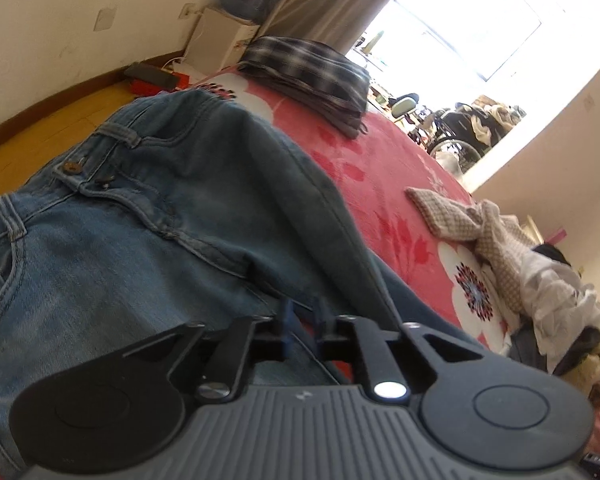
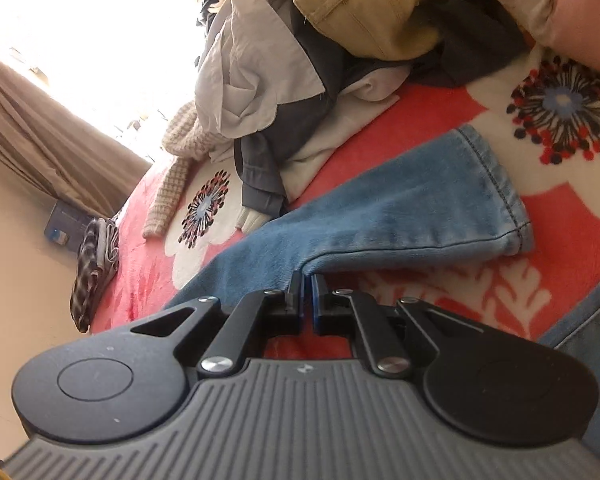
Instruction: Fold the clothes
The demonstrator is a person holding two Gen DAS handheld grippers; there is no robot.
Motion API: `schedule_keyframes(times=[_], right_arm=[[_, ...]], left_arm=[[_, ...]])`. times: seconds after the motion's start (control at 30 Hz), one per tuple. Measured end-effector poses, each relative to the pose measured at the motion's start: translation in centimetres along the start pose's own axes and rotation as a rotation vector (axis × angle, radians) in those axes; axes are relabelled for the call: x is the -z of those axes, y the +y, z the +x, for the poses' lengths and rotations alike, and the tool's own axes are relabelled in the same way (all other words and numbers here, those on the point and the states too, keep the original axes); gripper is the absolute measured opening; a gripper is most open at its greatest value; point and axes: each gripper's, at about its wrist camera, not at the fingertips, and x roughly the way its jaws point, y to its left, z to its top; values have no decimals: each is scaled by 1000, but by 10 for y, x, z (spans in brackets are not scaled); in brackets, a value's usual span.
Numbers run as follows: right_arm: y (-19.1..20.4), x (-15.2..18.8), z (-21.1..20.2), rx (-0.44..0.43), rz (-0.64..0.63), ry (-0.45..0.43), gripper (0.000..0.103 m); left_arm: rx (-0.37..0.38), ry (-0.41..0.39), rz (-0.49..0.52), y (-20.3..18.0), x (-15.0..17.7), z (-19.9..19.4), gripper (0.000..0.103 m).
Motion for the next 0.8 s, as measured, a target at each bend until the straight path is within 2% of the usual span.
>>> schedule_keyframes(times=[0.13,0.23,0.33,0.4,0.5,0.63,0.8], right_arm=[[-12,4,-7,-9,17,-8,2],[-21,6,-7,-25,39,-11,2],[-29,11,-4,-20,53,0,2],[-35,13,-1,-14,74,18,2],[-42,14,3,-12,96,33,2],[-42,12,6,-10,97,32,2],[-38,10,9,-1,75,29,2]], left_arm=[[-28,-6,60,-25,-15,1,33],[-57,-13,115,-46,-35,6,47],[-101,12,171,-68,-62,22,52],[-138,59,206,-82,-78,39,54],[-243,147,207,-93,-98,75,55],[-383,236,185,-94,-119,120,55],[-509,320,119,-82,-136,152,55]])
